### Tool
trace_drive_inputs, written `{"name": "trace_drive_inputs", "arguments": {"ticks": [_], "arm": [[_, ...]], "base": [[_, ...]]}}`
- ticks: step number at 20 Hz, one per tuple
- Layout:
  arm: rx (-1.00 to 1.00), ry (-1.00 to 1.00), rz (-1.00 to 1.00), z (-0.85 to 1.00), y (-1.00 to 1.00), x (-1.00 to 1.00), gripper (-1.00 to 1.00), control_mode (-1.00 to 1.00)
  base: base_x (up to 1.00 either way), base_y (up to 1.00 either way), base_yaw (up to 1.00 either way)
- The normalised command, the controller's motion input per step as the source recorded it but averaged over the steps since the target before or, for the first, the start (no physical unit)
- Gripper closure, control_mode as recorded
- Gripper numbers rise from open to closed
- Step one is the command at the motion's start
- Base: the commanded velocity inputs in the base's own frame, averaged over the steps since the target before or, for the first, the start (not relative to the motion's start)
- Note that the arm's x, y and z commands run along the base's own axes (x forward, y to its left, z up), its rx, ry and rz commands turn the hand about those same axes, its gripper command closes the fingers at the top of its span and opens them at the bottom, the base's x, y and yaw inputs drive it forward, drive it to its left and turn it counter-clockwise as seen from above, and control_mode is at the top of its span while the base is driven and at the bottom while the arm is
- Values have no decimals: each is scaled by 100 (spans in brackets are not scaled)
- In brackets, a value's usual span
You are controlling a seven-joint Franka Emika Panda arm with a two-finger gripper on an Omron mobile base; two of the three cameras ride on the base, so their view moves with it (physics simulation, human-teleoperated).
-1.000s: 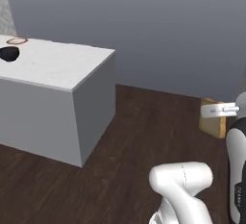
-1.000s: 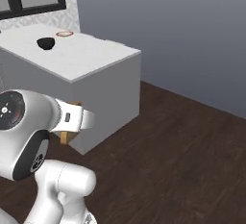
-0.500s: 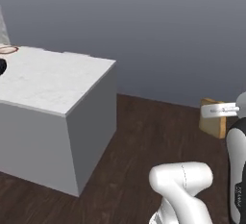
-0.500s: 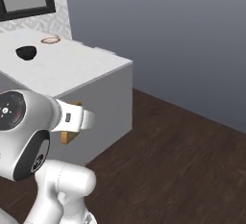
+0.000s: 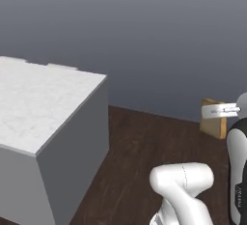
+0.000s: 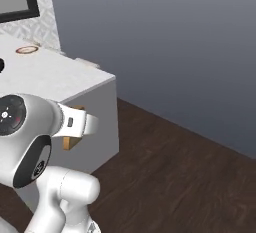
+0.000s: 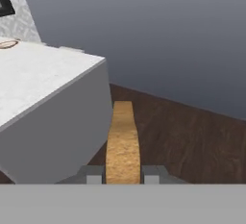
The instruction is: Start the toaster. Once the lever pops up, take the bread to the plate on the dining counter.
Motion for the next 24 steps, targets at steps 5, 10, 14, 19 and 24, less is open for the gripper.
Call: {"name": "trace_drive_inputs", "arguments": {"ticks": [5,10,14,19,24], "arm": [[0,0,0,0,0,0,100,100],[0,0,0,0,0,0,100,100],[0,0,0,0,0,0,100,100],[0,0,0,0,0,0,100,100],[0,0,0,0,0,0,100,100]], "base": [[100,-42,0],[100,-23,11],[100,-18,26],[100,-15,35],[100,-12,43]]}}
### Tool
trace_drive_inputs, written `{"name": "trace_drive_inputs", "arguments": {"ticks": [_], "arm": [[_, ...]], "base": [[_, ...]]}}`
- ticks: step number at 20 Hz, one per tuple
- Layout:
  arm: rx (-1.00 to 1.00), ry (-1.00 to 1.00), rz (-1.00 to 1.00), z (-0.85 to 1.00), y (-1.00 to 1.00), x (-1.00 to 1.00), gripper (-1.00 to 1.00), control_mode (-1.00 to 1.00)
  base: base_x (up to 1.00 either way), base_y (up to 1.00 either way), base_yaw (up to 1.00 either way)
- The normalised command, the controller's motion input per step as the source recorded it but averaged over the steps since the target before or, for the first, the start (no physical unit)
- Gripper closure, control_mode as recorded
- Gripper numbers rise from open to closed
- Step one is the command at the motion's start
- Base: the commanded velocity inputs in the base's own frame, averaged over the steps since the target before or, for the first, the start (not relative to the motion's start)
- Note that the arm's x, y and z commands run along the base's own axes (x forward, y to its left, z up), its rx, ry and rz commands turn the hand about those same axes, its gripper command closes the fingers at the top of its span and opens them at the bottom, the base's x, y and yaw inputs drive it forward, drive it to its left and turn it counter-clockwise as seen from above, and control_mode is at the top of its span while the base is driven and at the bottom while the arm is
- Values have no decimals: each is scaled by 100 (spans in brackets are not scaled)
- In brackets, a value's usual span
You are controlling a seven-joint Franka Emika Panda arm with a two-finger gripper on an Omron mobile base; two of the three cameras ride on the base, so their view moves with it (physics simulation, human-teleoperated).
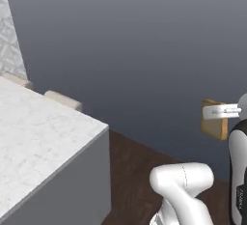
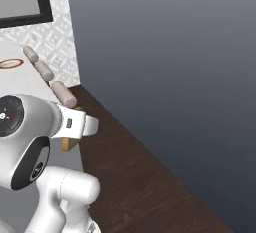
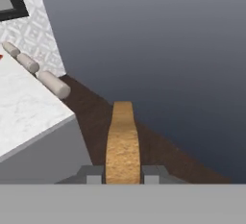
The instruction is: Start the toaster. Once the lever pops up, take the bread to the plate on the dining counter.
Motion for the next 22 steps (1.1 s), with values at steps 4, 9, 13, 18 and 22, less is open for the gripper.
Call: {"name": "trace_drive_inputs", "arguments": {"ticks": [4,9,13,18,22], "arm": [[0,0,0,0,0,0,100,100],[0,0,0,0,0,0,100,100],[0,0,0,0,0,0,100,100],[0,0,0,0,0,0,100,100],[0,0,0,0,0,0,100,100]], "base": [[100,-28,54],[94,-52,48],[81,-68,44],[100,-26,48],[100,-43,46]]}}
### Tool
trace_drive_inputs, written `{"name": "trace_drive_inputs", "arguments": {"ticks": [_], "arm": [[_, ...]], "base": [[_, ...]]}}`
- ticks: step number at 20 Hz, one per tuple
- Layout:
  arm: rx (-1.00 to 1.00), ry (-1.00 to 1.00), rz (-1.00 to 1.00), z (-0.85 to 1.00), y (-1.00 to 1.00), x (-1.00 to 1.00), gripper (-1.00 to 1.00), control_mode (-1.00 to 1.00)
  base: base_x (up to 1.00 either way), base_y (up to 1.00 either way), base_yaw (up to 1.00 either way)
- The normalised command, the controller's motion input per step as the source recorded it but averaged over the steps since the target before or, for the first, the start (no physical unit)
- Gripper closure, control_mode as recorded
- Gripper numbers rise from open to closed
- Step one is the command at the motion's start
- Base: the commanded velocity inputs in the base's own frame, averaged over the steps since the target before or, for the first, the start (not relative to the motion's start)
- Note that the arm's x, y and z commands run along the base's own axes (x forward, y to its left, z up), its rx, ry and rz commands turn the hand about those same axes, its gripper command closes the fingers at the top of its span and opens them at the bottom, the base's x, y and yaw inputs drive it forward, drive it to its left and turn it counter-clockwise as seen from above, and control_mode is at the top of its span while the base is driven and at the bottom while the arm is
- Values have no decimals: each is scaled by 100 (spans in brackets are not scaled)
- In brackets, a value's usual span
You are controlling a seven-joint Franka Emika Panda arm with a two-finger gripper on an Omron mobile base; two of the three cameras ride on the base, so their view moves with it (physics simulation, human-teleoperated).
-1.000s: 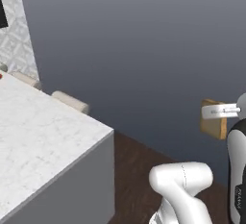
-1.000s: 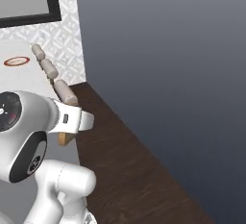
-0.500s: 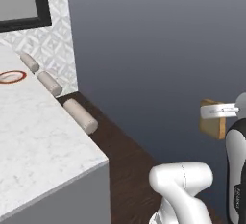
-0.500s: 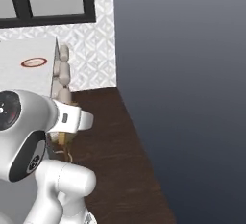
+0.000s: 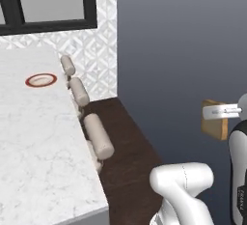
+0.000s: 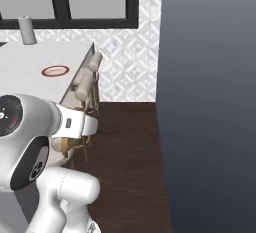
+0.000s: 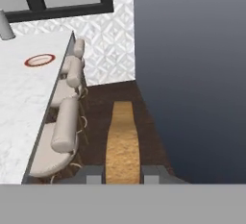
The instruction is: Start the toaster. Once the lever pops up, take the bread to the plate on the dining counter.
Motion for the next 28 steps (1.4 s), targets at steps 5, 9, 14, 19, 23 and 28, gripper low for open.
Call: {"name": "trace_drive_inputs", "arguments": {"ticks": [5,9,14,19,23,28], "arm": [[0,0,0,0,0,0,100,100],[0,0,0,0,0,0,100,100],[0,0,0,0,0,0,100,100],[0,0,0,0,0,0,100,100],[0,0,0,0,0,0,100,100],[0,0,0,0,0,0,100,100]], "base": [[100,-56,33],[100,-68,27],[100,-24,33],[100,-19,36],[100,-19,38],[100,-20,50]]}}
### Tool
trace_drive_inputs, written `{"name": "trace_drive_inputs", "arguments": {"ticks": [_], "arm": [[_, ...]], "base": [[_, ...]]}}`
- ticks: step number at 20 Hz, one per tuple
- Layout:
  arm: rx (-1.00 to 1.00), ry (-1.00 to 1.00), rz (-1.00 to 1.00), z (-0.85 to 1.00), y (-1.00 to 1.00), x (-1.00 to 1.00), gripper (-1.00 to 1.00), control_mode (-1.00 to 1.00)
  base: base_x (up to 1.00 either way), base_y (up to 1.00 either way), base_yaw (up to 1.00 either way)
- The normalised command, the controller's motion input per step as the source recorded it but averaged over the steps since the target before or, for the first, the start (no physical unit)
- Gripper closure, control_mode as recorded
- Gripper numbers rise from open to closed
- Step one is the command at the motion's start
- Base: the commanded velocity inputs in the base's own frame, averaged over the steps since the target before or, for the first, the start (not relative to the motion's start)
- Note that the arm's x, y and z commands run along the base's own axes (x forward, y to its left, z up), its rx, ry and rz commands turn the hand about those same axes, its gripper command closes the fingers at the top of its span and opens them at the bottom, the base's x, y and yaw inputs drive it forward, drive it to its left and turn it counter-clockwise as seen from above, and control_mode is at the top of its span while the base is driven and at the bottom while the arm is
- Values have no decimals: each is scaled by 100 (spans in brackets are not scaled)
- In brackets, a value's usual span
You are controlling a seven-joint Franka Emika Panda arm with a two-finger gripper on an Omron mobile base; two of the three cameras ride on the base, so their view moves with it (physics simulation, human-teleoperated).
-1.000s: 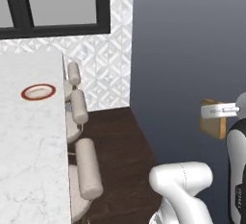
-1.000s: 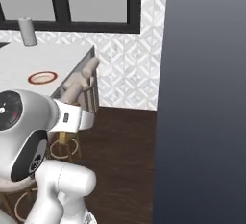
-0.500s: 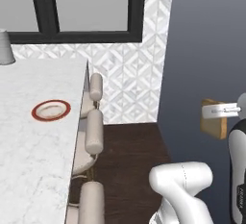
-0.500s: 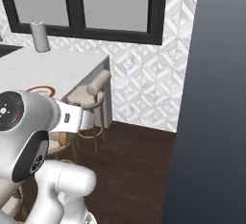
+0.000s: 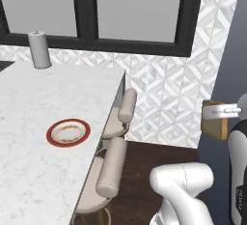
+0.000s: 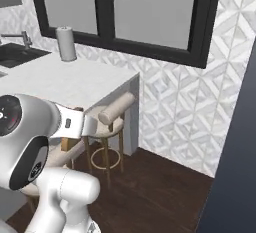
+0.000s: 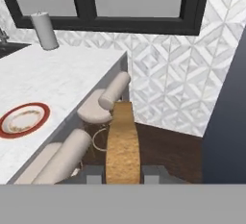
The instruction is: Start the toaster. Once the lever pops up, take the bread to the plate on the dining counter.
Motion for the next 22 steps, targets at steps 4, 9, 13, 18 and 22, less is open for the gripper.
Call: {"name": "trace_drive_inputs", "arguments": {"ticks": [4,9,13,18,22], "arm": [[0,0,0,0,0,0,100,100],[0,0,0,0,0,0,100,100],[0,0,0,0,0,0,100,100],[0,0,0,0,0,0,100,100],[0,0,0,0,0,0,100,100]], "base": [[88,-9,70],[27,-2,86],[36,-1,88],[31,-1,91],[42,-3,86]]}}
